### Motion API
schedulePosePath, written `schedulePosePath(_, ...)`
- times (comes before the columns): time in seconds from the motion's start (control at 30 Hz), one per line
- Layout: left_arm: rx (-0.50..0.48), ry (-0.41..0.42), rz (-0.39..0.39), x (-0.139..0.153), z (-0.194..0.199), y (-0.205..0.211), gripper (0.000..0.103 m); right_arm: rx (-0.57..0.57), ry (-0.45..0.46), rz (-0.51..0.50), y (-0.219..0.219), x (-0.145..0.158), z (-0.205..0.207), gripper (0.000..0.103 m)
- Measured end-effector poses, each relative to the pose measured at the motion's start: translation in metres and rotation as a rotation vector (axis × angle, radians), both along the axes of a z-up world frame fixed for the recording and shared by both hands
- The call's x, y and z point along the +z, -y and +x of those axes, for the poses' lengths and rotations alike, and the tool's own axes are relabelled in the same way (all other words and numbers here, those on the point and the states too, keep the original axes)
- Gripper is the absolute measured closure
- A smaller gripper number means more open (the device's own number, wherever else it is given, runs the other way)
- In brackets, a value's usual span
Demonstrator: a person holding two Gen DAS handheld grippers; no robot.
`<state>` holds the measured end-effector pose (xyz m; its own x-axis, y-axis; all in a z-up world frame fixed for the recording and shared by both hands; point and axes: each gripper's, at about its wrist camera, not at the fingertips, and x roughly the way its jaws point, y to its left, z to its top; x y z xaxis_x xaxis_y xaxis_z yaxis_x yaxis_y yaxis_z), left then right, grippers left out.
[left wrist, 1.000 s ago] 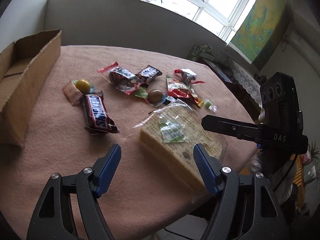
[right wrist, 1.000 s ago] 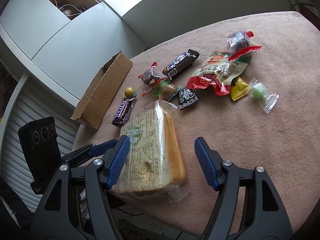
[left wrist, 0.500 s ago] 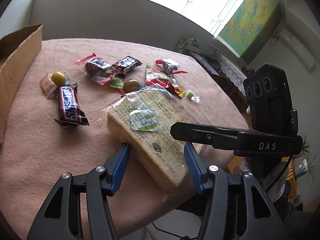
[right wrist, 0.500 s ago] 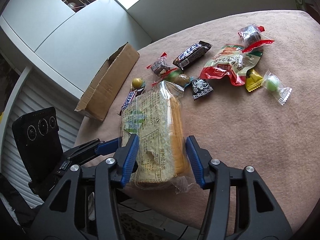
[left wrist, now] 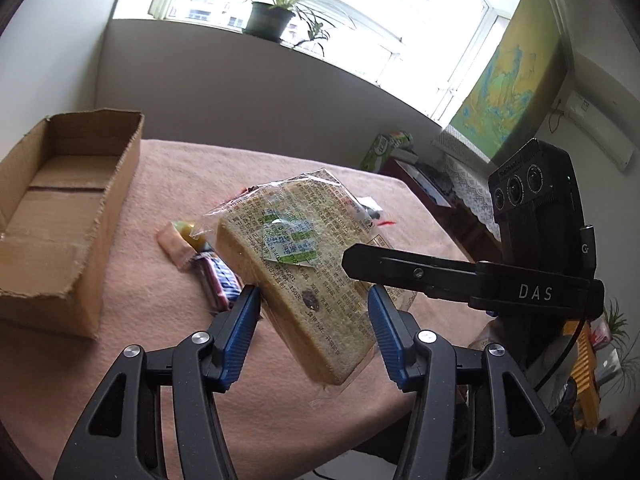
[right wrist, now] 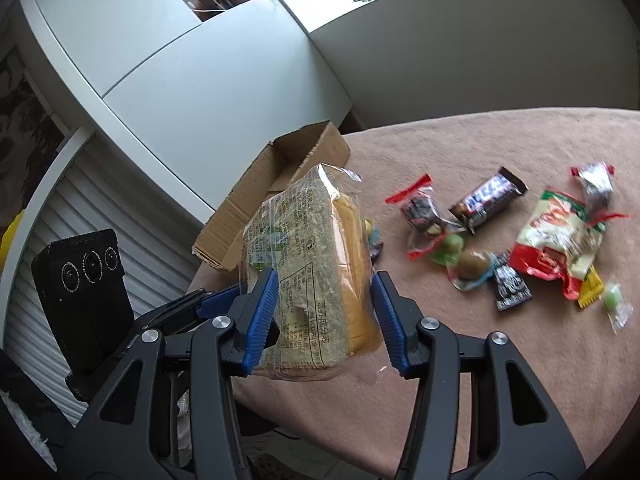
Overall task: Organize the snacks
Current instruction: 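Carry the bread loaf into the cardboard box and open the left gripper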
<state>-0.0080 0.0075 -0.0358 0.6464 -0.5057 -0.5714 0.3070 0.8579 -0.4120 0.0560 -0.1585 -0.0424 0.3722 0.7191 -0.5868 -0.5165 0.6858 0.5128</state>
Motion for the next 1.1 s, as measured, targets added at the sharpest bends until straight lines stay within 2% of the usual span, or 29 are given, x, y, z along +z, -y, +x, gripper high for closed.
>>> schedulePosePath(0.3,0.142,0.064,0.003,0.017,0.013,-0.066,0.049,0.12,0.039,-0.013,-0.084,0.022,0.027,0.051)
schedulePosePath(0.6,0.271,0.062,-0.015,0.011,0.016,-0.125,0.049,0.168,0.013,-0.005,-0.144,0.016,0.047,0.051)
schedulePosePath(0.77,0.311,0.044,-0.015,0.006,0.024,-0.142,0.049,0.16,-0.009,-0.022,-0.152,0.004,0.052,0.051)
schedulePosePath(0.87,0.322,0.031,0.001,0.002,0.027,-0.143,0.049,0.122,0.017,-0.07,-0.155,0.004,0.051,0.048)
schedulePosePath(0.93,0.345,0.033,0.032,0.002,0.027,-0.142,0.049,0.105,0.036,-0.08,-0.151,0.007,0.049,0.037)
schedulePosePath(1.0,0.356,0.037,0.04,0.002,0.025,-0.143,0.049,0.09,0.052,-0.081,-0.145,0.01,0.047,0.031)
schedulePosePath(1.1,0.37,0.046,0.032,0.004,0.022,-0.147,0.049,0.068,0.077,-0.09,-0.136,0.017,0.043,0.029)
